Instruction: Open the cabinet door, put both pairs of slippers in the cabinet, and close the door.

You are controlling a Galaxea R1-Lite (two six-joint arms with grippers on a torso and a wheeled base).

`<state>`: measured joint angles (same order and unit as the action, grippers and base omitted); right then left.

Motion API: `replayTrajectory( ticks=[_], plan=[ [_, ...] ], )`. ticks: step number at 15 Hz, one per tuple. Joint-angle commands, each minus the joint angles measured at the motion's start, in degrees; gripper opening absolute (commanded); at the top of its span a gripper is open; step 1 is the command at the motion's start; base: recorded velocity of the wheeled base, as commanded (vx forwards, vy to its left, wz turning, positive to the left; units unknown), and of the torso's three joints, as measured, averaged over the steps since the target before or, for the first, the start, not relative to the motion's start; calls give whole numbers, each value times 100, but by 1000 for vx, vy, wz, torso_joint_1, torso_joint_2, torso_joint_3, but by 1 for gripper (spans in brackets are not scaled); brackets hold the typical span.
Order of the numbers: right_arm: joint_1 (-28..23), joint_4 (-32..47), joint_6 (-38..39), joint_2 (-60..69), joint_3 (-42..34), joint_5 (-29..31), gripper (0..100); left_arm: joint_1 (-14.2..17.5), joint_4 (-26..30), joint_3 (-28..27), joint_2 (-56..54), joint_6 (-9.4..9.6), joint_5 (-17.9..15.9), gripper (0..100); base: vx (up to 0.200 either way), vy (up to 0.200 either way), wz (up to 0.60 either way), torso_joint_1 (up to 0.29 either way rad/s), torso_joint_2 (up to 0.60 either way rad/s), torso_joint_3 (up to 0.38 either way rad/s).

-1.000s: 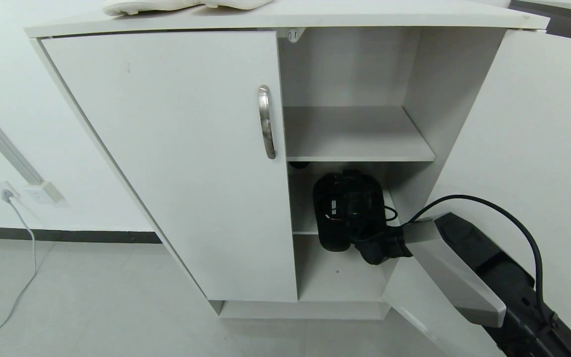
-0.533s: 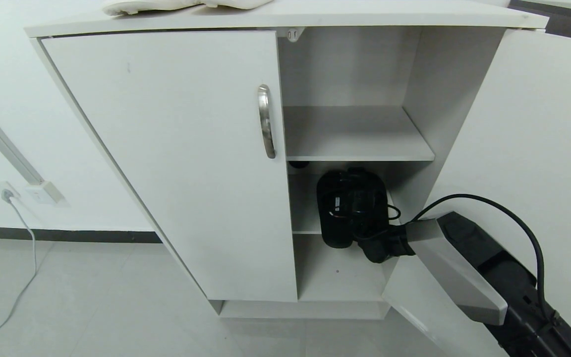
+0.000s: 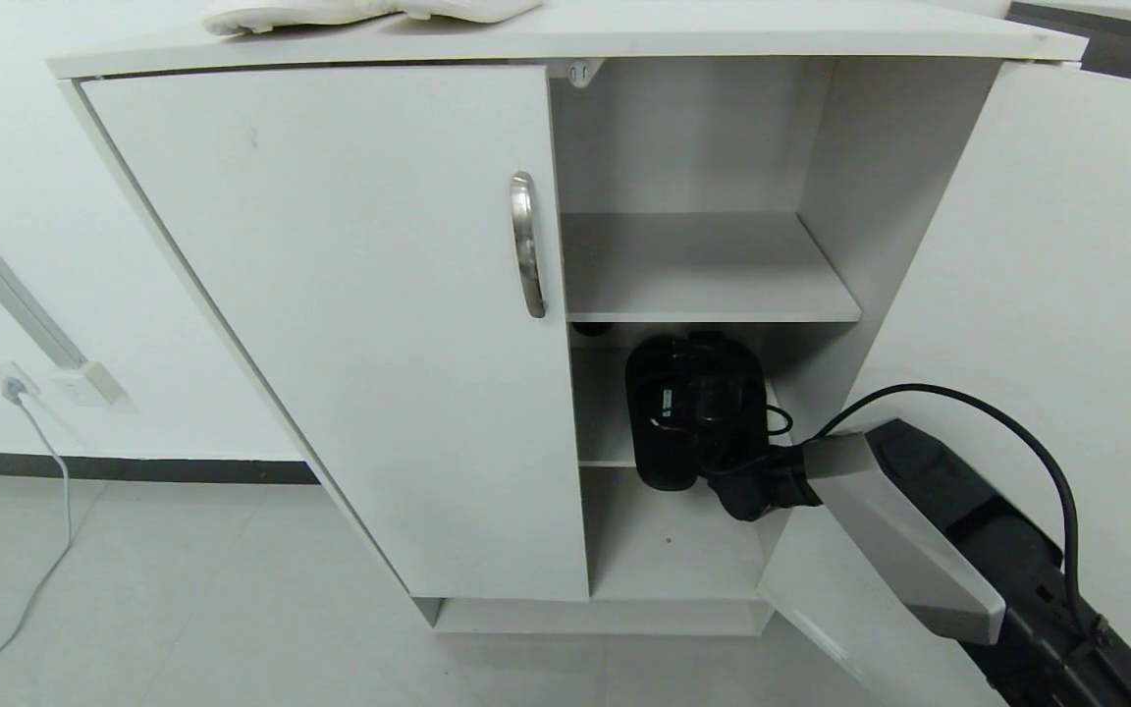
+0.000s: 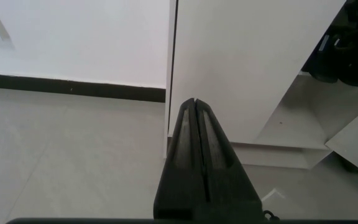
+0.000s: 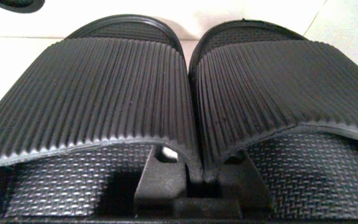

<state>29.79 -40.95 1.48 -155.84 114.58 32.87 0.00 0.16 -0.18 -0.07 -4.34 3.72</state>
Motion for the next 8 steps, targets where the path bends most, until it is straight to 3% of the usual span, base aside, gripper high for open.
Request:
replayTrajectory(
  ticks=[1,8],
  plan=[
    [0,-1,2,28,1,1,0,0,2,1,7,-5,-3,0,0,0,0,0,0,0],
    [9,17,2,1,1,1,0,-9,2,1,7,-5,-3,0,0,0,0,0,0,0]
  ],
)
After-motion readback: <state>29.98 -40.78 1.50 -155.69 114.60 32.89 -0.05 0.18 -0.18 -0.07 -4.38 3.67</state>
